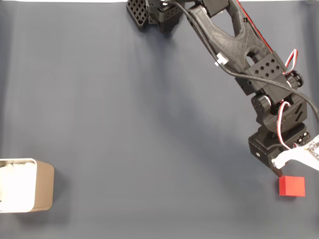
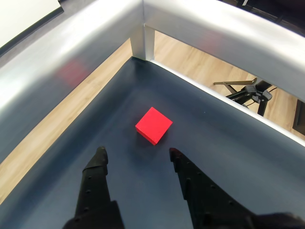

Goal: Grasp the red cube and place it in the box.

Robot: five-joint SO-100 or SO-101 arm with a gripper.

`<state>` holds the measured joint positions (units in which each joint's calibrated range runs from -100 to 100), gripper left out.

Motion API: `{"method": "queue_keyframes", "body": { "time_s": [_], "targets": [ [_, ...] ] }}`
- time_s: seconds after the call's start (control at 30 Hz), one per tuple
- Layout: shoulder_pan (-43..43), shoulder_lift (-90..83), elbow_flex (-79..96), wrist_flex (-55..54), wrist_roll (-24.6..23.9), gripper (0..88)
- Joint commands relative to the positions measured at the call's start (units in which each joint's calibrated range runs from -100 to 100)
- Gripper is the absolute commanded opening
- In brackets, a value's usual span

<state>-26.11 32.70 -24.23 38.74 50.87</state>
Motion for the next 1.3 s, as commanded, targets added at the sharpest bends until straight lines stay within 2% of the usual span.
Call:
{"method": "queue_keyframes", "body": {
  "time_s": [0.0,1.27],
  "targets": [
    [-0.24,0.06,-4.14,-1.12,-0.54,30.9],
    [0.40,17.91,-24.76,-3.74,-1.12,32.5]
  ]
}}
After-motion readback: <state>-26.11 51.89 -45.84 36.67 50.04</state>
